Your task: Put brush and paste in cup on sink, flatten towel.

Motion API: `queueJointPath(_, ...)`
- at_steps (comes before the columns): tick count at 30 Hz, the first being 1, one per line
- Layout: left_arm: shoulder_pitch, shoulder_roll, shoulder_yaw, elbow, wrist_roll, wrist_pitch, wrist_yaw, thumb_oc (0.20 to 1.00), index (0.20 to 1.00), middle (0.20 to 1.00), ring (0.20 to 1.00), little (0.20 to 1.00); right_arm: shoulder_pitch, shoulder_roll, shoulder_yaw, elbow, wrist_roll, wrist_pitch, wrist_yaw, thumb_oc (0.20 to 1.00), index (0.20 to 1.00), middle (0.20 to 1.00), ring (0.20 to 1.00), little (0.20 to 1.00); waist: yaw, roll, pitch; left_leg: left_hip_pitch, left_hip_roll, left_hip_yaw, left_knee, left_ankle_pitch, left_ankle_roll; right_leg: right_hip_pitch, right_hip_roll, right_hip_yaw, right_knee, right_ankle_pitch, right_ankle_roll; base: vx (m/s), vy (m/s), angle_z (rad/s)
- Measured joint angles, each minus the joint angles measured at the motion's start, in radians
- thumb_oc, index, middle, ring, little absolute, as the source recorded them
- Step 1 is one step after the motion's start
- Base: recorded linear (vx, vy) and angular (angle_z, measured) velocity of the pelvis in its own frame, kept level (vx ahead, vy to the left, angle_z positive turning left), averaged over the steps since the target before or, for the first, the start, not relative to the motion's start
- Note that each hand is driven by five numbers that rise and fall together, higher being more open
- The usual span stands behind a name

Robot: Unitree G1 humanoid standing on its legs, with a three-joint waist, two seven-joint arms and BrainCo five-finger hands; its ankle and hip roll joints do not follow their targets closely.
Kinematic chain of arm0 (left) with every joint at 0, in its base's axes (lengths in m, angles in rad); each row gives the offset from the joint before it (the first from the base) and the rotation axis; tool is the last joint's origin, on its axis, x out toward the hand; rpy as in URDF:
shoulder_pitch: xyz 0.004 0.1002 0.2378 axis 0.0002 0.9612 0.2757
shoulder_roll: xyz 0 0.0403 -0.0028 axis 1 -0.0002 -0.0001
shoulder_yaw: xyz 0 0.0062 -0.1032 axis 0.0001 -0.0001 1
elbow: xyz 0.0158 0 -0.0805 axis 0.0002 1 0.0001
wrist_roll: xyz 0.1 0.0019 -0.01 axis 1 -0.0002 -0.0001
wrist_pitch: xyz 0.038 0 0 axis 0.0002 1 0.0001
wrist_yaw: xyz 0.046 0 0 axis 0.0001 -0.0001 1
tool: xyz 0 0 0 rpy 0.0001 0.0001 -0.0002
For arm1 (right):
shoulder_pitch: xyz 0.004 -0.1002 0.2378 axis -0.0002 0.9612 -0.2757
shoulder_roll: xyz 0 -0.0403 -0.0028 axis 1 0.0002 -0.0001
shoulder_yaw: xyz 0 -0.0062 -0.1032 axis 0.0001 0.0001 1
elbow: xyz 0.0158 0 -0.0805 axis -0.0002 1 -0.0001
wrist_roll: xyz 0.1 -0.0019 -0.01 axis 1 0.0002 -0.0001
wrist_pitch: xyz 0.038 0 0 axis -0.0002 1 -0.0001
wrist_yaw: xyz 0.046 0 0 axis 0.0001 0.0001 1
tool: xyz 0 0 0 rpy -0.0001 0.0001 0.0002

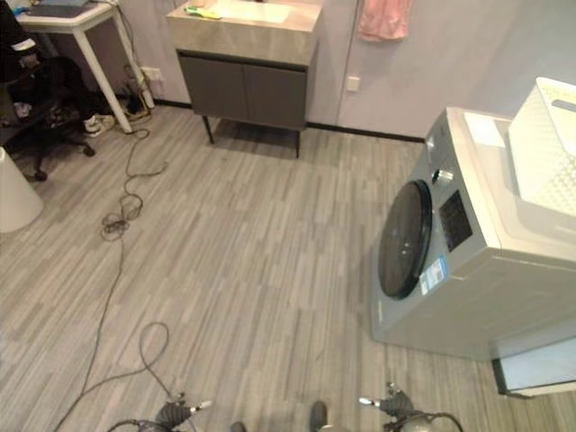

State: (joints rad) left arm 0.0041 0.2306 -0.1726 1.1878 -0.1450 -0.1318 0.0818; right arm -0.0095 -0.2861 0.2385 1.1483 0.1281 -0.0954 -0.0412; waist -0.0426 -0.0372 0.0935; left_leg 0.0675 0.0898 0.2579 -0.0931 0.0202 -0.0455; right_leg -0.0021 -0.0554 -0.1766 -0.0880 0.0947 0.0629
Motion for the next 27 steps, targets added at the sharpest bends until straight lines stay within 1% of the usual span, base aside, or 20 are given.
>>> queueJointPath(3, 0.037, 0.000, 0.000, -0.031, -0.002, -0.001, -0.001, 1.000, 1.000, 1.000, 1.000, 1.000, 0.049, -0.001, 0.000, -0.052, -0.005, -0.009, 0.001, 1.000, 1.000, 1.000, 1.000, 1.000, 0.000, 0.012, -0.008, 0.000, 0.003, -0.001, 0.000, -0.002, -0.004, -0.001, 0.002, 0.000, 0.000, -0.001, -0.002, 0.00, 0.000, 0.00)
queueJointPath(6, 0.048, 0.000, -0.002, -0.042, -0.001, -0.001, -0.003, 1.000, 1.000, 1.000, 1.000, 1.000, 0.073, -0.004, -0.001, -0.055, -0.003, -0.012, 0.000, 1.000, 1.000, 1.000, 1.000, 1.000, -0.001, 0.023, -0.017, 0.000, 0.004, 0.000, 0.000, -0.002, -0.005, 0.000, 0.005, 0.000, 0.000, -0.002, -0.003, 0.00, 0.000, 0.00)
queueJointPath(7, 0.056, 0.004, -0.011, -0.069, 0.006, 0.001, 0.003, 1.000, 1.000, 1.000, 1.000, 1.000, 0.077, -0.004, -0.001, -0.059, 0.002, -0.012, 0.000, 1.000, 1.000, 1.000, 1.000, 1.000, -0.001, 0.024, -0.017, 0.000, 0.005, 0.000, 0.000, -0.002, -0.005, 0.000, 0.005, 0.000, 0.000, -0.002, -0.003, -0.16, -0.008, 0.04)
queueJointPath(8, 0.113, 0.065, -0.112, -0.306, 0.056, -0.025, 0.035, 1.000, 1.000, 1.000, 1.000, 1.000, 0.098, -0.007, -0.003, -0.129, 0.044, -0.020, -0.002, 1.000, 1.000, 1.000, 1.000, 1.000, 0.000, 0.020, -0.008, -0.021, 0.005, -0.002, 0.029, -0.002, -0.006, -0.016, 0.004, -0.003, 0.020, -0.004, -0.005, -0.16, -0.001, 0.04)
queueJointPath(9, 0.113, 0.067, -0.114, -0.316, 0.057, -0.031, 0.034, 1.000, 1.000, 1.000, 1.000, 1.000, 0.097, -0.007, -0.003, -0.134, 0.048, -0.021, -0.002, 1.000, 1.000, 1.000, 1.000, 1.000, 0.000, 0.020, -0.008, -0.022, 0.005, -0.001, 0.032, -0.004, -0.006, -0.020, 0.003, -0.003, 0.025, -0.004, -0.004, -0.24, 0.002, 0.06)
queueJointPath(10, 0.079, 0.078, -0.114, -0.363, 0.056, -0.089, 0.055, 1.000, 1.000, 1.000, 1.000, 1.000, 0.073, -0.005, -0.014, -0.159, 0.086, -0.056, -0.015, 1.000, 1.000, 1.000, 1.000, 1.000, -0.001, 0.015, 0.012, -0.073, 0.011, -0.005, 0.112, -0.025, -0.003, -0.087, -0.012, -0.003, 0.140, -0.047, -0.008, -0.13, -0.010, 0.17)
queueJointPath(11, 0.004, 0.078, -0.124, -0.338, 0.054, -0.096, 0.076, 1.000, 1.000, 1.000, 1.000, 1.000, 0.034, -0.004, -0.013, -0.157, 0.099, -0.066, -0.031, 1.000, 1.000, 1.000, 1.000, 1.000, -0.008, 0.008, 0.044, -0.124, 0.018, -0.012, 0.207, -0.061, -0.005, -0.126, -0.029, -0.015, 0.232, -0.091, -0.008, -0.14, -0.015, 0.21)
queueJointPath(13, -0.050, 0.076, -0.124, -0.303, 0.047, -0.106, 0.090, 1.000, 1.000, 1.000, 1.000, 1.000, -0.004, -0.001, -0.011, -0.153, 0.105, -0.071, -0.042, 1.000, 1.000, 1.000, 1.000, 1.000, -0.008, -0.001, 0.059, -0.146, 0.025, -0.018, 0.263, -0.090, -0.006, -0.152, -0.032, -0.016, 0.299, -0.126, -0.005, -0.02, -0.010, 0.14)
queueJointPath(14, -0.075, 0.077, -0.122, -0.292, 0.034, -0.105, 0.098, 1.000, 1.000, 1.000, 1.000, 1.000, -0.023, -0.001, -0.004, -0.148, 0.105, -0.073, -0.048, 1.000, 1.000, 1.000, 1.000, 1.000, -0.009, -0.007, 0.069, -0.165, 0.029, -0.022, 0.306, -0.112, -0.006, -0.169, -0.044, -0.018, 0.347, -0.148, -0.007, 0.02, 0.003, 0.07)
queueJointPath(15, -0.083, 0.078, -0.119, -0.284, 0.032, -0.105, 0.105, 1.000, 1.000, 1.000, 1.000, 1.000, -0.034, -0.002, 0.001, -0.148, 0.104, -0.074, -0.051, 1.000, 1.000, 1.000, 1.000, 1.000, -0.009, -0.013, 0.074, -0.195, 0.035, -0.026, 0.364, -0.149, -0.005, -0.200, -0.052, -0.015, 0.403, -0.182, -0.014, 0.06, 0.017, 0.04)
queueJointPath(16, -0.090, 0.076, -0.117, -0.276, 0.028, -0.105, 0.110, 1.000, 1.000, 1.000, 1.000, 1.000, -0.047, -0.001, 0.001, -0.151, 0.104, -0.078, -0.057, 1.000, 1.000, 1.000, 1.000, 1.000, -0.009, -0.018, 0.076, -0.209, 0.043, -0.028, 0.402, -0.166, -0.006, -0.218, -0.053, -0.011, 0.438, -0.201, -0.012, 0.08, 0.033, -0.07)
queueJointPath(17, -0.088, 0.074, -0.115, -0.255, 0.027, -0.103, 0.109, 1.000, 1.000, 1.000, 1.000, 1.000, -0.054, 0.004, 0.003, -0.143, 0.104, -0.078, -0.065, 1.000, 1.000, 1.000, 1.000, 1.000, -0.007, -0.023, 0.077, -0.204, 0.045, -0.024, 0.415, -0.171, -0.005, -0.222, -0.052, -0.002, 0.450, -0.205, -0.015, 0.09, 0.046, -0.14)
queueJointPath(18, -0.077, 0.073, -0.115, -0.241, 0.027, -0.099, 0.109, 1.000, 1.000, 1.000, 1.000, 1.000, -0.054, 0.006, 0.008, -0.142, 0.104, -0.078, -0.067, 1.000, 1.000, 1.000, 1.000, 1.000, -0.007, -0.022, 0.077, -0.203, 0.050, -0.022, 0.425, -0.176, -0.004, -0.220, -0.049, 0.001, 0.455, -0.206, -0.017, 0.05, 0.034, -0.14)
queueJointPath(20, -0.067, 0.069, -0.115, -0.214, 0.028, -0.095, 0.109, 1.000, 1.000, 1.000, 1.000, 1.000, -0.047, 0.007, 0.009, -0.134, 0.104, -0.078, -0.068, 1.000, 1.000, 1.000, 1.000, 1.000, -0.007, -0.022, 0.078, -0.193, 0.051, -0.017, 0.420, -0.175, -0.003, -0.212, -0.048, 0.003, 0.454, -0.206, -0.017, 0.06, 0.037, -0.07)
queueJointPath(22, -0.053, 0.063, -0.115, -0.190, 0.028, -0.089, 0.109, 1.000, 1.000, 1.000, 1.000, 1.000, -0.042, 0.009, 0.010, -0.114, 0.103, -0.078, -0.068, 1.000, 1.000, 1.000, 1.000, 1.000, -0.003, -0.022, 0.077, -0.169, 0.051, 0.001, 0.412, -0.174, 0.002, -0.196, -0.047, 0.011, 0.449, -0.206, -0.017, 0.09, 0.056, -0.12)
queueJointPath(24, -0.045, 0.043, -0.115, -0.137, 0.030, -0.078, 0.108, 1.000, 1.000, 1.000, 1.000, 1.000, -0.030, 0.020, 0.012, -0.082, 0.103, -0.076, -0.068, 1.000, 1.000, 1.000, 1.000, 1.000, -0.003, -0.018, 0.069, -0.124, 0.048, 0.007, 0.365, -0.165, -0.004, -0.149, -0.043, 0.010, 0.403, -0.193, -0.011, 0.08, 0.077, -0.06)
queueJointPath(27, 0.003, 0.025, -0.117, -0.132, 0.037, -0.077, 0.103, 1.000, 1.000, 1.000, 1.000, 1.000, 0.001, 0.024, 0.029, -0.074, 0.103, -0.076, -0.068, 1.000, 1.000, 1.000, 1.000, 1.000, 0.000, -0.010, 0.022, -0.094, 0.033, 0.029, 0.293, -0.140, 0.004, -0.128, -0.037, 0.027, 0.328, -0.160, -0.003, 0.06, 0.112, -0.15)
